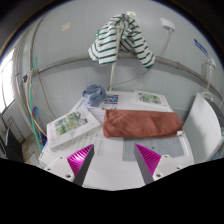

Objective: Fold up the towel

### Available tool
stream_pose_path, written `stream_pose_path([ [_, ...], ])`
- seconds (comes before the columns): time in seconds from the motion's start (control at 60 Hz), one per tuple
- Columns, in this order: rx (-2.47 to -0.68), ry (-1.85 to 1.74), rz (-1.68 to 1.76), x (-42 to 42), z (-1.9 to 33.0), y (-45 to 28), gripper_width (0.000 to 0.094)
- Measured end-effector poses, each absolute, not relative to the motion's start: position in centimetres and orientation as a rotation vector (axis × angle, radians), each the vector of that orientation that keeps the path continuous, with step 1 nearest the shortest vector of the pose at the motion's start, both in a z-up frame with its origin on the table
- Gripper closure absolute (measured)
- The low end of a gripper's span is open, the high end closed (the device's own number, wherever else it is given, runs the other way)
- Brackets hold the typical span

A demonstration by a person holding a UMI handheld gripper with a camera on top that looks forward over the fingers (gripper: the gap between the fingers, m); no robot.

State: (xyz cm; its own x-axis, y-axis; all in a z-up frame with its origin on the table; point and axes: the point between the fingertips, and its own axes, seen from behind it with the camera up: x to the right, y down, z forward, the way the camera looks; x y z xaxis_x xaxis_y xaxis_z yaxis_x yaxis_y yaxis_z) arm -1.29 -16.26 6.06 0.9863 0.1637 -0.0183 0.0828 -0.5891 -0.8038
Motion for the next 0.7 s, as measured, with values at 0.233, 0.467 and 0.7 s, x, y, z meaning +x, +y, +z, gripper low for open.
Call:
stream_pose_path([
  [0.233, -2.213, -0.271, 0.025, -1.5, 1.4, -5.6, 0.0146],
  [0.467, -2.255, -0.379, 0.057, -0.4, -2.4, -6.6, 0.0575],
  [0.7, -2.203, -0.369, -0.013, 2.2, -2.3, -7.8, 0.0905],
])
